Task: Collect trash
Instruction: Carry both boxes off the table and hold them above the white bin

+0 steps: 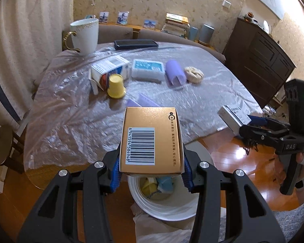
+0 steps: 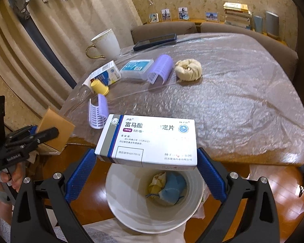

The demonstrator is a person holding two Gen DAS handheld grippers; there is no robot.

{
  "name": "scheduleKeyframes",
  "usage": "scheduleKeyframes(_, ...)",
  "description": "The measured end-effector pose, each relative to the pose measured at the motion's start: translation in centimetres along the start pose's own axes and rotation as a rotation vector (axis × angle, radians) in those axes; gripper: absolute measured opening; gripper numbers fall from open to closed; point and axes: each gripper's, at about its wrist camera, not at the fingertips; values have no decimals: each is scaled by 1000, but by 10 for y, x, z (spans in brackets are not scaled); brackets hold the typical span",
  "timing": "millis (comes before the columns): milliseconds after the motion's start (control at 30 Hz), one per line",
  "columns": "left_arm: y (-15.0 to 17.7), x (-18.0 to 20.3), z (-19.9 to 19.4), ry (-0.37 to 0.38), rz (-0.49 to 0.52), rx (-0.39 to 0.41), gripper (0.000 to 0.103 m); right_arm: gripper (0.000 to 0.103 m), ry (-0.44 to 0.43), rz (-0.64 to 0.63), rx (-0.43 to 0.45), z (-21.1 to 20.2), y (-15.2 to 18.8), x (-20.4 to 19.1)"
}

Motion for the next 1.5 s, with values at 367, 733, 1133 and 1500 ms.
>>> scheduleKeyframes(367,18,22,15,28,63,-54,48,96,1,-16,-45,4,20,-7)
scheduleKeyframes(733,38,34,40,37,99,-130,48,96,-4,-12,-111,15,37,-5)
scheduleKeyframes(1133,54,34,64,39,102,-195,48,96,-3,32,-176,37,55,4)
scheduleKeyframes(1500,68,36,90,7,127,-251,48,96,11,48,-228,62,66,8)
Point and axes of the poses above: each gripper's, at about its wrist camera, not at the fingertips, and z roughly the way its jaws point, x to its right, y to its underside
